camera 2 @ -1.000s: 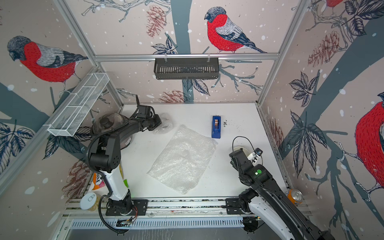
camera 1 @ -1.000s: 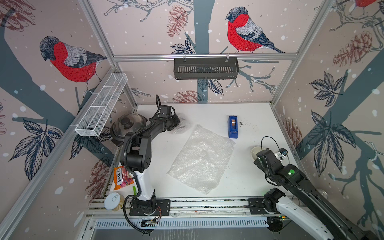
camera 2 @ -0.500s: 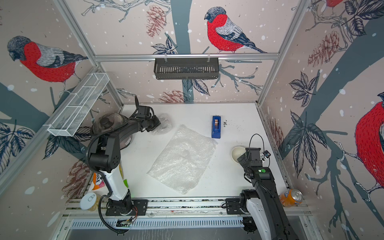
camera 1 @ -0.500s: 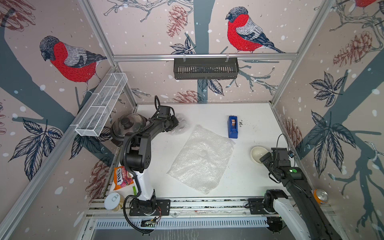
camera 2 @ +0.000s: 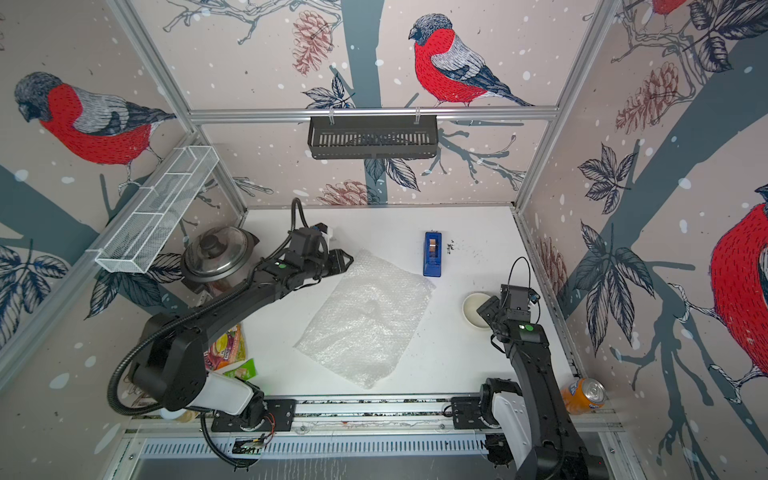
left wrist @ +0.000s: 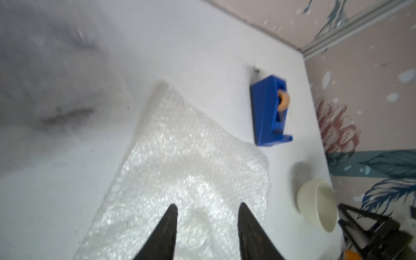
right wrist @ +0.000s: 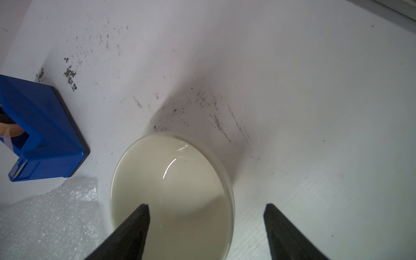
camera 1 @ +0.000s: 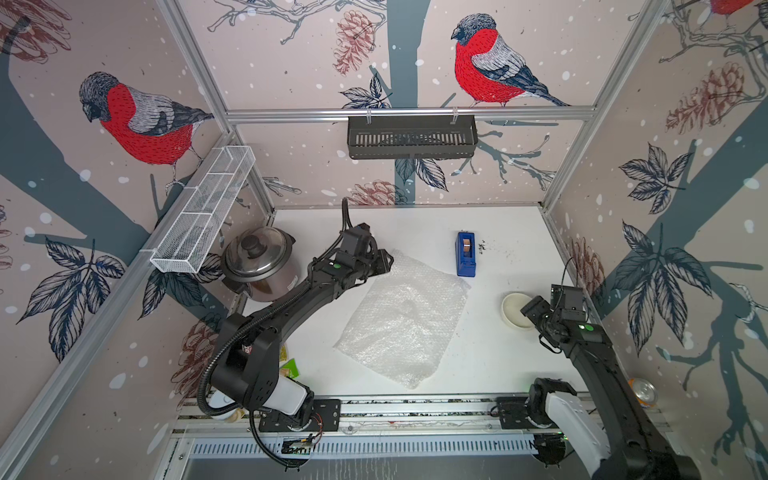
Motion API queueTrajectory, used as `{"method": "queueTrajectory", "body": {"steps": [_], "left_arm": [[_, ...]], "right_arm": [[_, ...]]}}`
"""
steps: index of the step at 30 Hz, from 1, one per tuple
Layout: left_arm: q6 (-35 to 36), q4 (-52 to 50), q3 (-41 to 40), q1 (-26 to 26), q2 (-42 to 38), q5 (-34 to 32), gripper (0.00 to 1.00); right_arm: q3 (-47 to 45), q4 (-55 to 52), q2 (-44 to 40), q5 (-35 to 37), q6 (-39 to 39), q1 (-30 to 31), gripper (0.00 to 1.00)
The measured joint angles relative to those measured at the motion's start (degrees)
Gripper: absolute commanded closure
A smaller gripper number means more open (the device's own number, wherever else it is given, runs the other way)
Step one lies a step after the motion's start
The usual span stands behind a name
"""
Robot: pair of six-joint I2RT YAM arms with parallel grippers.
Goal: Wrap bowls in bubble wrap
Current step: Pick up the bowl from the center of the board, then place the bowl on the bubble wrap.
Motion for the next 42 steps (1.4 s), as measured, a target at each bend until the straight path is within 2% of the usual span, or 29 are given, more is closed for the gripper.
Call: {"method": "queueTrajectory", "body": {"steps": [2,4,7,9,10,13,15,18,20,22,25,28,31,35,38,42], "left_arm": [[-0.07,0.02,-2.89,-3.54,2.05,1.55,0.59],[-0.37,0.13,-4.46,-5.25,4.37,3.26,0.64],[-1.73,1.09,-5.4,-5.49,8.46,2.89,0.71],[-2.36,1.51,-5.51,-5.55,10.69,2.69,0.75],[-3.13,1.79,-5.51,-5.62,11.5,2.62,0.77],[-4.81,3.13,-4.98,-5.68,13.18,1.66,0.85],[-6.47,3.76,-4.33,-5.31,14.01,0.17,0.87],[-9.33,4.7,-2.97,-4.15,15.21,-1.11,0.88],[-10.73,4.72,-1.75,-3.98,15.21,-2.29,0.82],[-11.32,4.85,-1.05,-4.2,13.88,-2.01,0.72],[-11.72,4.37,-1.44,-4.57,8.37,-2.47,0.63],[-10.56,3.28,-4.09,-4.68,0.09,-4.22,0.57],[-9.53,0.44,-8.04,-4.11,-7.91,-6.6,0.55],[-8.61,-2.86,-12.68,-1.05,-15.26,-8.02,0.55],[-7.65,-3.28,-15.67,1.18,-17.53,-7.82,0.54],[-7.13,-2.56,-16.24,1.57,-16.22,-4.76,0.5]], "right_arm": [[-0.68,1.18,1.42,-0.87,-0.13,-1.25,0.46],[-1.42,1.92,2.58,-1.27,-0.26,-2.27,0.6],[-1.73,2.56,3.87,-1.77,-1.09,-3.21,0.78],[-1.62,2.67,4.5,-2.93,-1.51,-3.45,0.96],[-1.38,2.14,4.74,-3.19,-2.82,-3.45,0.99],[0.2,1.62,4.31,-3.39,-2.58,-2.05,1.0],[2.38,0.24,3.04,-2.91,-2.78,1.46,1.0],[7.69,-1.29,0.92,-0.76,-2.54,13.29,1.0],[11.45,-1.66,0.26,2.4,-0.96,24.33,1.0],[13.92,-1.68,0.7,4.0,1.09,34.07,1.0],[16.55,-1.68,5.4,6.86,4.39,47.87,1.0],[19.65,-0.5,14.56,7.96,6.01,56.72,1.0],[23.98,0.94,24.04,7.72,5.97,60.54,1.0],[28.83,5.01,34.25,6.56,5.09,61.02,1.0],[30.45,7.89,39.56,5.22,3.85,59.06,1.0],[30.84,9.77,45.05,4.24,2.1,56.78,1.0]]}}
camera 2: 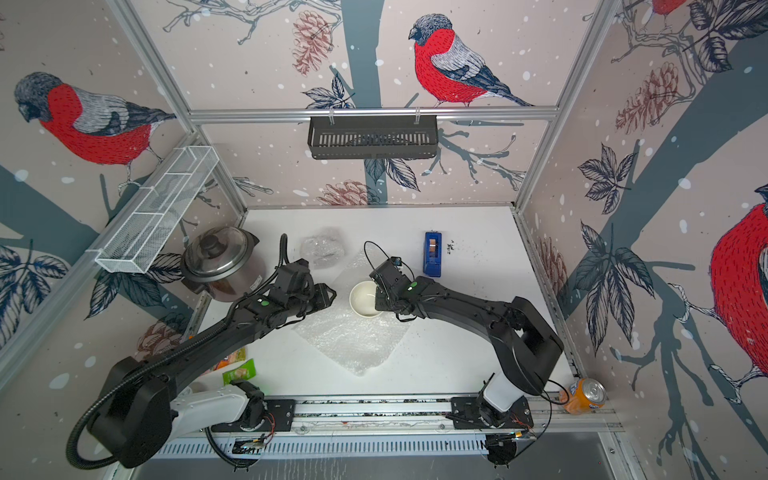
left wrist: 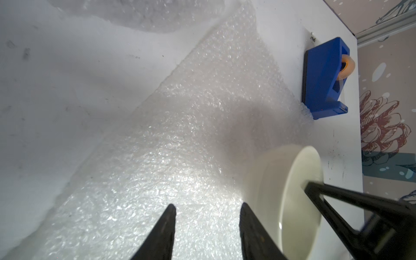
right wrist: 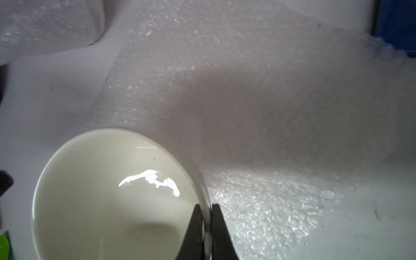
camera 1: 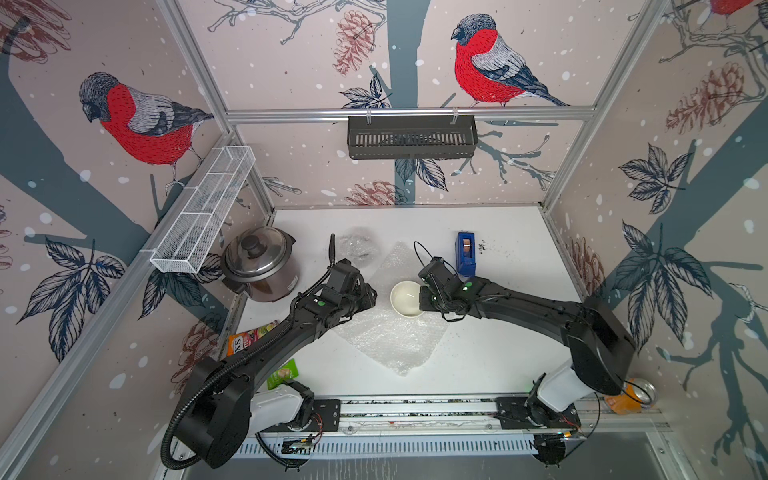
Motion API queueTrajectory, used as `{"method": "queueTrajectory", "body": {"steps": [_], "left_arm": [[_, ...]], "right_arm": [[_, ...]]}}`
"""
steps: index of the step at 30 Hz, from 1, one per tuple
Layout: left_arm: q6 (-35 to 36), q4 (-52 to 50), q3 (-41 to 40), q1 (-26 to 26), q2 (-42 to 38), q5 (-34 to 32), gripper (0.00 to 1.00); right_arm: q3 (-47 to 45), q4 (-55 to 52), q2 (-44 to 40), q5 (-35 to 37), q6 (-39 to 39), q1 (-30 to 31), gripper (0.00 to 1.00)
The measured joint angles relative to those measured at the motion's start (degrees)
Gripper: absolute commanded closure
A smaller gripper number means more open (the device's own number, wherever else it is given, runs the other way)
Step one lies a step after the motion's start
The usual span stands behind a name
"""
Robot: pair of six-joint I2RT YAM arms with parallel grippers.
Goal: Wrap bowls in bubble wrap
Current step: Place the bowl on the bubble wrap.
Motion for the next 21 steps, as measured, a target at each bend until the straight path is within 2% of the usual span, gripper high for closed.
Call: {"method": "queueTrajectory", "body": {"steps": [5,6,7,11,13,17,21], "left_arm": [[-0.09,3.15,0.37,0.11,5.9,3.93,0.48],[-0.13,3.87,0.28,0.11,6.64,4.66,0.48],[-0.24,4.59,0.2,0.09,7.48,5.38,0.48],[-0.74,6.86,0.15,0.04,9.53,7.54,0.48],[-0.72,6.95,0.37,0.04,9.73,7.89,0.5],[-0.52,6.95,1.2,0.04,9.73,7.8,0.54],[-0.07,6.38,1.66,0.07,11.08,7.39,0.57]], "right_arm": [[2.19,1.64,5.11,-2.95,-2.12,-0.42,1.0],[2.56,1.95,5.55,-3.3,-2.12,-0.42,0.97],[2.99,1.88,5.9,-3.65,-2.19,-0.44,0.9],[4.83,0.24,6.05,-3.52,-2.67,-0.57,0.49],[4.83,-0.5,4.79,-2.49,-2.78,-0.55,0.36],[2.86,-1.66,-1.7,0.07,-2.91,-1.92,0.29],[-2.56,-0.83,-7.63,1.4,-1.95,-8.39,0.29]]}}
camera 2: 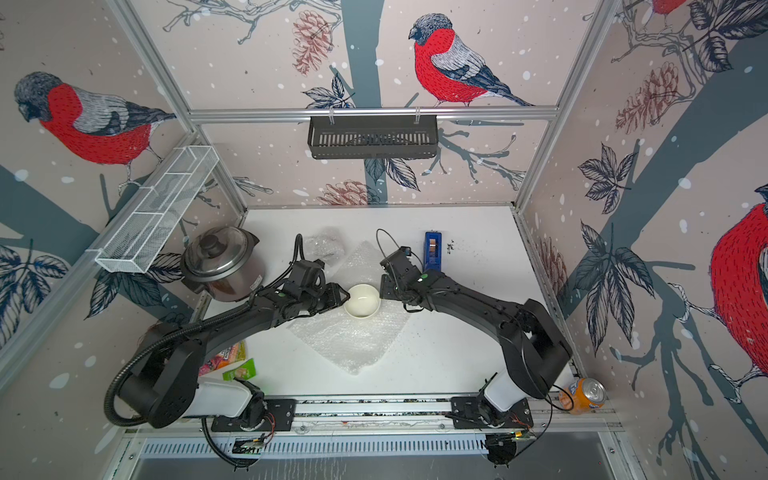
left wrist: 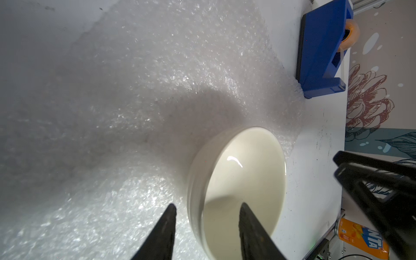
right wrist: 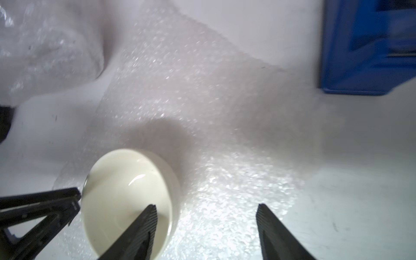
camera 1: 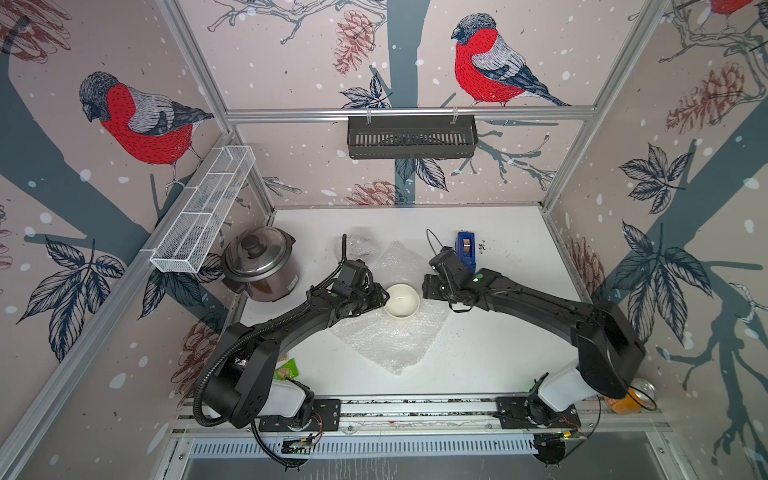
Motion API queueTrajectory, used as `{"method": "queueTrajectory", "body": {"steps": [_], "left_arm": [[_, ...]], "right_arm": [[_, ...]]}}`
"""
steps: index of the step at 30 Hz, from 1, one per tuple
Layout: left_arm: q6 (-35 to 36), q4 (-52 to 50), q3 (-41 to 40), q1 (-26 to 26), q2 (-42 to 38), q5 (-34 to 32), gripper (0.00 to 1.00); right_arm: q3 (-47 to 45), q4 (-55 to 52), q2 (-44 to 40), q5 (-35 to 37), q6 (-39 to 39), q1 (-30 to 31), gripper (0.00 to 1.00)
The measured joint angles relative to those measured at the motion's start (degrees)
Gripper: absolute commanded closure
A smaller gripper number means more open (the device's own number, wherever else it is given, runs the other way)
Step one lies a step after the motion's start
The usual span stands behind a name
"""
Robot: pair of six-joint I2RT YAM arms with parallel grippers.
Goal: Wrap bowls in bubble wrap
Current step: Place the bowl on the bubble wrap, then wrap the bowl in bubble wrap.
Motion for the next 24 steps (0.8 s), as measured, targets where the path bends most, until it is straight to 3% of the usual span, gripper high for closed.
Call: {"method": "queueTrajectory", "body": {"steps": [6,15,17,21,24], "left_arm": [[0.61,-1.22,0.07,-0.02,1.75,0.0,0.61],[1.42,-1.36,0.31,-0.02,3.08,0.09,0.63],[1.46,-1.29,0.28,0.0,3.06,0.07,0.64],[1.51,-1.29,0.22,0.0,3.06,0.07,0.66],[1.51,-1.07,0.04,-0.02,3.1,0.11,0.68]], "right_arm": [[-5.62,2.82,0.55,-2.64,-0.37,-9.97,0.3],[-5.84,10.49,8.07,-5.75,-3.58,-13.97,0.38],[-5.92,11.91,10.05,-6.1,-4.35,-13.9,0.46],[-6.56,14.64,11.91,-6.75,-4.59,-13.11,0.74],[-7.82,15.21,10.88,-6.97,-4.46,-11.98,0.86]]}}
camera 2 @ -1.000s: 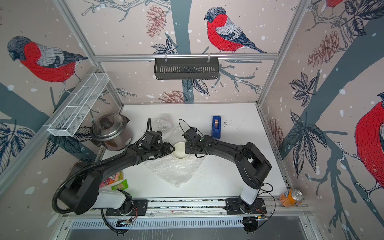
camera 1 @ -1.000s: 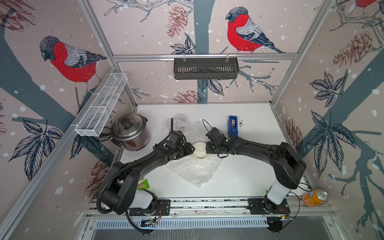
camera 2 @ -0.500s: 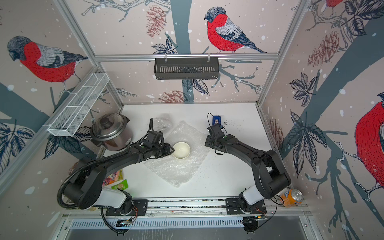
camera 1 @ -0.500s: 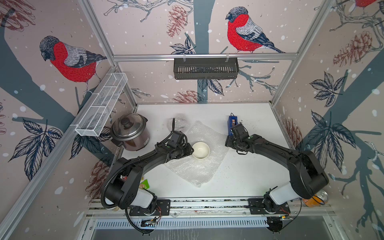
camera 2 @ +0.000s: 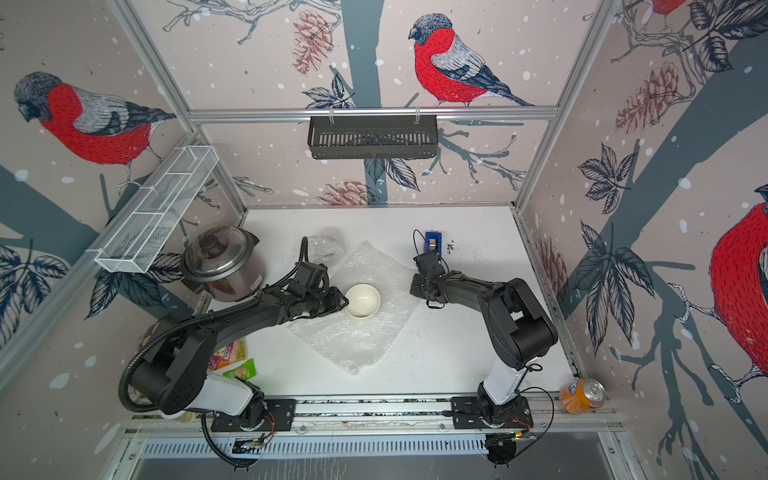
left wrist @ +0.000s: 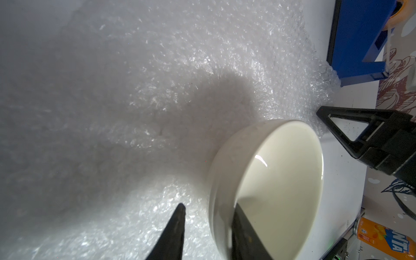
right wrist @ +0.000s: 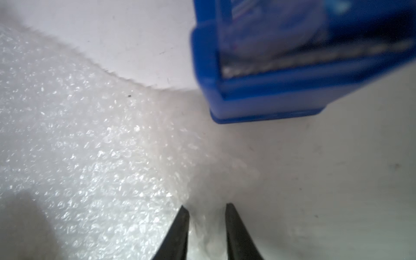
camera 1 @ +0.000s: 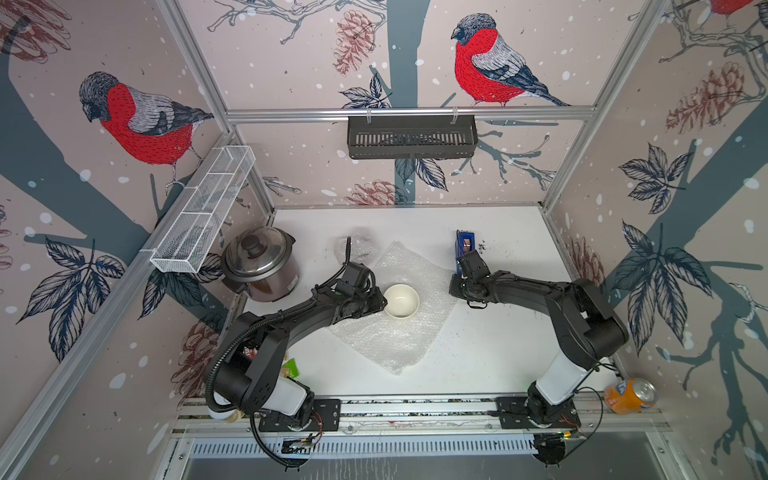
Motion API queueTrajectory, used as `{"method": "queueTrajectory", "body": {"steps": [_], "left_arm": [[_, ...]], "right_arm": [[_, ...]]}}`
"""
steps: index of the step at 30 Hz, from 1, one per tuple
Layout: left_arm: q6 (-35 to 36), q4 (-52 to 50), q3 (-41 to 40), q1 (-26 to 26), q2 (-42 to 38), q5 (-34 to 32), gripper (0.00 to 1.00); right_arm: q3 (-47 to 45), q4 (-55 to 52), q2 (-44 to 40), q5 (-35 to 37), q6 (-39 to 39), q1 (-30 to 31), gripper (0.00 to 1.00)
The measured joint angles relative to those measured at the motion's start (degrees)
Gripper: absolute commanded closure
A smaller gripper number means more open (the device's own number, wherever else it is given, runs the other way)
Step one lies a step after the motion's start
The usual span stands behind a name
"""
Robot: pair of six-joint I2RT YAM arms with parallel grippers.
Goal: Wrap bowls in bubble wrap
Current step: Wrap the bowl in bubble wrap.
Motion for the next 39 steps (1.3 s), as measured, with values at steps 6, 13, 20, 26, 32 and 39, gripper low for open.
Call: {"method": "queueTrajectory", "body": {"steps": [6,13,20,26,32,39], "left_arm": [[-0.07,0.55,-1.05,0.0,0.57,0.44,0.7],[-0.55,1.95,-1.36,-1.97,0.57,1.4,0.7],[-1.6,2.23,-0.79,-4.37,0.7,1.4,0.76],[-1.55,3.37,0.63,-5.73,2.62,1.27,0.79],[-2.03,4.68,0.37,-7.04,3.69,1.25,0.8],[-4.13,4.61,-0.63,-7.08,2.45,1.16,0.61]], "right_arm": [[-4.24,-1.05,-9.44,2.23,1.14,3.06,0.98],[-9.97,-4.74,-20.57,6.23,3.91,8.2,0.99],[-7.72,-10.05,-27.65,10.38,4.7,15.04,0.99],[-1.97,-11.04,-27.34,8.41,1.38,21.88,0.98],[4.87,-9.55,-20.09,4.31,-1.95,26.95,0.98],[7.23,-8.81,-9.07,0.85,-3.19,27.8,0.99]]}}
